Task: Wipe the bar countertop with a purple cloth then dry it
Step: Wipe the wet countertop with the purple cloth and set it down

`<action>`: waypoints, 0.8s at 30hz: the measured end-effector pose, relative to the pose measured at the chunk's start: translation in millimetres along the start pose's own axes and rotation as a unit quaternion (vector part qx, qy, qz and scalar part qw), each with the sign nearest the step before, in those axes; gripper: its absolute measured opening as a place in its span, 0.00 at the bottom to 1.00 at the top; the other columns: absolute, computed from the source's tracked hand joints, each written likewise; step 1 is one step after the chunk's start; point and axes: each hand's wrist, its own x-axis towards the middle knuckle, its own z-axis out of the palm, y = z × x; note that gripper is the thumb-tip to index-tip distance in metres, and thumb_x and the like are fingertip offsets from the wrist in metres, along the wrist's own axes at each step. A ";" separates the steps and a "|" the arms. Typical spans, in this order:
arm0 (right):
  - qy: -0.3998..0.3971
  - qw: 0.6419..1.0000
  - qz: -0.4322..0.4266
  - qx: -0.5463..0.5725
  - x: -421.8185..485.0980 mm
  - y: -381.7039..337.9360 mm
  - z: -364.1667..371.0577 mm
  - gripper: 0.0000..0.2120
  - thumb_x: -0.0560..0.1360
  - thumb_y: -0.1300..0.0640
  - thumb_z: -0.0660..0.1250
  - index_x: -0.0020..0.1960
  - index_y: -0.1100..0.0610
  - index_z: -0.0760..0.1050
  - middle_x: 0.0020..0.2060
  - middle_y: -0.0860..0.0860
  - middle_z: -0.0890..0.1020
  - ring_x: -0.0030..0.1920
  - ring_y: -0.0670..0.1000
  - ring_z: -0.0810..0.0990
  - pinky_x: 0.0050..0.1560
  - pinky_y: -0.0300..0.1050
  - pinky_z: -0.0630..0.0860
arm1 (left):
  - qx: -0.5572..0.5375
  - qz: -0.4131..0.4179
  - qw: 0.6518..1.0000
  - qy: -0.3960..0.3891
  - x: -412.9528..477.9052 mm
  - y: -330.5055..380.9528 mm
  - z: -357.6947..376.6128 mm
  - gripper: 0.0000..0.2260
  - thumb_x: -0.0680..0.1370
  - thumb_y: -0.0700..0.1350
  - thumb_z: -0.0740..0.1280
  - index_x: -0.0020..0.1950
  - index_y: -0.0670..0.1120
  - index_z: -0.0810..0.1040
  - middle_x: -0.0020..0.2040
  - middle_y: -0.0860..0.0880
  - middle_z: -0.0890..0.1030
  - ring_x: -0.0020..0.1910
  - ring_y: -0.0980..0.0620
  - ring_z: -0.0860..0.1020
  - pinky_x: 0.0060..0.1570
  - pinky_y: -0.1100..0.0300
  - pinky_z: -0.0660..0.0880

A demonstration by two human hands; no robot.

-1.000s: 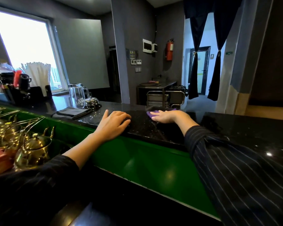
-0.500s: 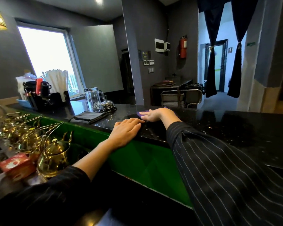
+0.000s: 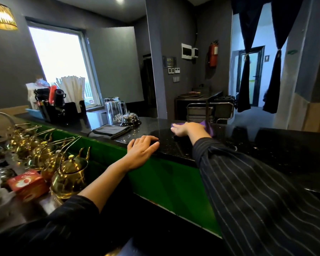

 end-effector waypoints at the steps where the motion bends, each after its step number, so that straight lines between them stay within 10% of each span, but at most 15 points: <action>1: 0.004 1.000 -0.019 0.003 -0.8 -12.4 2.1 0.28 0.79 0.35 0.42 0.78 0.39 0.48 0.80 0.51 0.49 0.79 0.60 0.47 0.74 0.68 0.43 | -0.006 0.000 1.000 -0.001 0.2 0.2 -1.3 0.17 0.81 0.54 0.51 0.67 0.54 0.68 0.68 0.51 0.70 0.71 0.51 0.64 0.72 0.51 0.49; 8: -0.006 0.987 -0.161 0.024 -44.7 -26.3 17.3 0.22 0.82 0.42 0.45 0.76 0.35 0.52 0.80 0.46 0.49 0.79 0.54 0.47 0.74 0.67 0.41 | -0.004 -0.028 0.999 -0.020 -1.8 3.9 -9.2 0.17 0.81 0.54 0.52 0.67 0.51 0.67 0.67 0.47 0.71 0.70 0.47 0.65 0.72 0.49 0.51; 18: 0.104 0.988 0.094 0.070 -116.5 61.9 21.8 0.24 0.81 0.47 0.47 0.77 0.45 0.59 0.78 0.57 0.54 0.77 0.61 0.56 0.73 0.66 0.48 | 0.020 0.112 0.993 -0.030 -42.6 53.6 -4.5 0.21 0.81 0.53 0.54 0.70 0.44 0.66 0.71 0.45 0.70 0.72 0.47 0.65 0.73 0.45 0.55; 24: 0.073 0.995 -0.035 0.063 -164.8 46.1 28.5 0.22 0.82 0.43 0.47 0.75 0.36 0.59 0.78 0.48 0.57 0.78 0.56 0.56 0.73 0.67 0.48 | 0.062 0.103 0.992 -0.044 -52.3 60.3 -0.5 0.25 0.81 0.55 0.53 0.75 0.46 0.60 0.76 0.45 0.62 0.76 0.46 0.59 0.75 0.43 0.50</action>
